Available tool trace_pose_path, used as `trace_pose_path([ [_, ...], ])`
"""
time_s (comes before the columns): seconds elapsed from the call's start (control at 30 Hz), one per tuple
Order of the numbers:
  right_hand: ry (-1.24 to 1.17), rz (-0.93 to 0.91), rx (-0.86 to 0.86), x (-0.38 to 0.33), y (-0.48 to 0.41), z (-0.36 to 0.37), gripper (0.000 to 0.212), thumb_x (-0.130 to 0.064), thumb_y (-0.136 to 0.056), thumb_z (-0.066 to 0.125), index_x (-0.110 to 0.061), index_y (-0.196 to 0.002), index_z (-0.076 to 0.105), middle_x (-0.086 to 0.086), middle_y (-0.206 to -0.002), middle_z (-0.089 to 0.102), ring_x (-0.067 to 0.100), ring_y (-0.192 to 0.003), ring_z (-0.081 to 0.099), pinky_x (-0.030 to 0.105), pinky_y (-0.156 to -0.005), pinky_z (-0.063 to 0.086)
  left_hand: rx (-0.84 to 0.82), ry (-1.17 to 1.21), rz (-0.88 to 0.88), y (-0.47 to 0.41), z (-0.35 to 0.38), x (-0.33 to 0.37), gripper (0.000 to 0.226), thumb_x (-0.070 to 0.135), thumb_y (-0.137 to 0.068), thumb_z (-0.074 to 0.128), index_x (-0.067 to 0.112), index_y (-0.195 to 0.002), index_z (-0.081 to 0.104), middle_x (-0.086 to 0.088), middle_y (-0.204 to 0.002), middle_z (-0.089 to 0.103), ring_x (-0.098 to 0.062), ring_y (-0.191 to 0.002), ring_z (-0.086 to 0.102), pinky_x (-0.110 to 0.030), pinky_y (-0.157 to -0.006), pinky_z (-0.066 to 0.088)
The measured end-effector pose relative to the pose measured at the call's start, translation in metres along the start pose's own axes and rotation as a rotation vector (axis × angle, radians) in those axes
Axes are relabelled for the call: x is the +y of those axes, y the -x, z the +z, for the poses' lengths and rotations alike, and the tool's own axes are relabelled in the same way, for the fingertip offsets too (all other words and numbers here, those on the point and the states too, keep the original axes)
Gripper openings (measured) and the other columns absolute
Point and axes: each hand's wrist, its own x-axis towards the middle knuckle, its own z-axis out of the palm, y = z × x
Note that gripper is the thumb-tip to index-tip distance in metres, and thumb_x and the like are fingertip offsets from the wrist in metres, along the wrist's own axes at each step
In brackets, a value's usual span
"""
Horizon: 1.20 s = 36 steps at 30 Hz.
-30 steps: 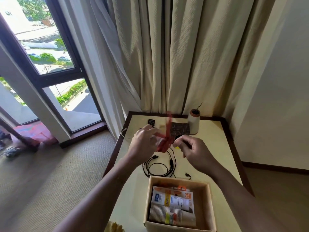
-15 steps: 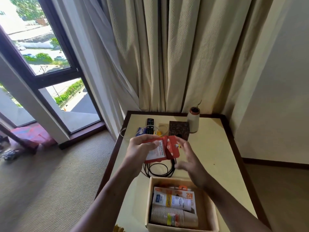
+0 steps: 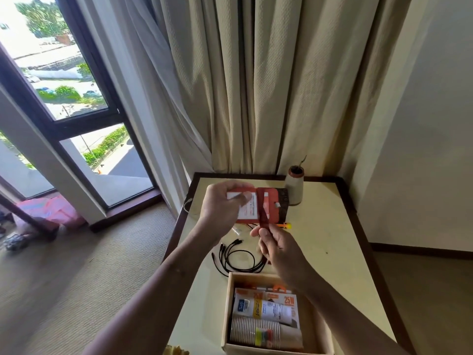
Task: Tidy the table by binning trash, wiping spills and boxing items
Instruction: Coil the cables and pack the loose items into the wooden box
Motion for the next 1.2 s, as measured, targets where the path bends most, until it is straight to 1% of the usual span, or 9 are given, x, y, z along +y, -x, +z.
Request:
trace_pose_path([
  [0.17,0.469,-0.2,-0.08,-0.006,0.009,-0.017,0.019,-0.027,-0.108,0.044,-0.027,-0.11,0.063,-0.025,-0.07,0.057,0.0,-0.063,0.053,0.022,-0.06,0.038,-0.045,-0.45,0.358,-0.013,0.006,-0.025,0.02,0.008,-0.095,0.067,0.024,-0.103,0.074,0.016,-0.105,0.063,-0.002,-0.098,0.06,-0.03,-0.079,0.057],
  [0.3,0.536,-0.282,0.026,-0.033,0.003,-0.05,0.019,-0.036,-0.102,0.056,-0.024,-0.098,0.07,-0.013,-0.085,0.067,0.002,-0.077,0.061,0.03,-0.069,0.052,-0.382,-0.48,0.297,-0.008,-0.002,-0.034,0.023,0.003,-0.092,0.067,0.024,-0.098,0.074,0.011,-0.105,0.065,-0.005,-0.098,0.062,-0.033,-0.079,0.055],
  [0.37,0.44,-0.303,0.039,-0.037,-0.002,-0.063,0.014,-0.028,-0.099,0.062,-0.022,-0.095,0.074,-0.011,-0.087,0.069,0.005,-0.083,0.064,0.025,-0.073,0.051,-0.564,-0.339,0.212,-0.002,-0.008,-0.031,0.022,0.007,-0.095,0.068,0.027,-0.101,0.074,0.006,-0.104,0.068,-0.008,-0.096,0.066,-0.028,-0.077,0.054],
  [0.47,0.177,-0.213,0.068,-0.031,-0.004,-0.062,0.018,-0.018,-0.102,0.058,-0.02,-0.095,0.074,-0.01,-0.082,0.068,0.005,-0.079,0.062,0.014,-0.069,0.045,-0.659,0.236,0.016,0.011,-0.014,-0.028,0.014,0.008,-0.097,0.065,0.015,-0.107,0.072,-0.008,-0.106,0.068,-0.022,-0.09,0.068,-0.03,-0.071,0.058],
  [0.6,0.043,-0.081,0.054,-0.019,0.008,-0.037,0.029,-0.008,-0.105,0.048,-0.019,-0.089,0.069,-0.008,-0.067,0.06,0.001,-0.061,0.05,0.018,-0.062,0.04,-0.296,0.693,-0.172,0.03,0.005,-0.027,0.021,0.004,-0.095,0.064,0.001,-0.115,0.066,-0.016,-0.105,0.068,-0.023,-0.088,0.068,-0.036,-0.069,0.061],
  [0.77,-0.135,0.109,0.125,-0.011,0.025,-0.013,0.024,-0.012,-0.1,0.061,-0.011,-0.083,0.078,0.007,-0.084,0.076,0.022,-0.073,0.057,0.04,-0.076,0.05,0.118,0.219,0.178,0.043,0.015,-0.041,0.018,0.001,-0.092,0.072,0.013,-0.105,0.077,-0.005,-0.103,0.075,-0.02,-0.093,0.074,-0.036,-0.075,0.063],
  [0.87,-0.567,0.344,0.124,-0.015,0.023,-0.02,0.019,0.004,-0.095,0.056,0.004,-0.103,0.074,0.021,-0.099,0.076,0.029,-0.079,0.058,0.041,-0.081,0.051,0.125,-0.14,0.555,0.052,0.013,-0.053,0.022,-0.004,-0.088,0.076,0.012,-0.102,0.08,0.004,-0.1,0.077,-0.009,-0.09,0.073,-0.028,-0.073,0.062],
  [1.0,-0.98,0.597,0.0,-0.01,0.023,-0.041,0.046,0.011,-0.076,0.036,0.018,-0.109,0.068,0.037,-0.114,0.066,0.041,-0.101,0.063,0.048,-0.109,0.046,-0.007,-0.429,0.912,0.067,0.01,-0.084,0.009,0.005,-0.095,0.074,0.008,-0.101,0.079,-0.002,-0.103,0.076,-0.01,-0.094,0.071,-0.027,-0.072,0.061],
  [1.2,-0.831,0.659,-0.069,0.01,0.034,-0.048,0.034,-0.016,-0.097,0.055,0.01,-0.115,0.067,0.031,-0.105,0.068,0.039,-0.09,0.069,0.044,-0.071,0.063,-0.218,-0.643,1.032,0.093,0.013,-0.127,0.016,0.029,-0.1,0.07,0.014,-0.106,0.073,-0.002,-0.111,0.07,-0.017,-0.108,0.066,-0.034,-0.083,0.061],
])
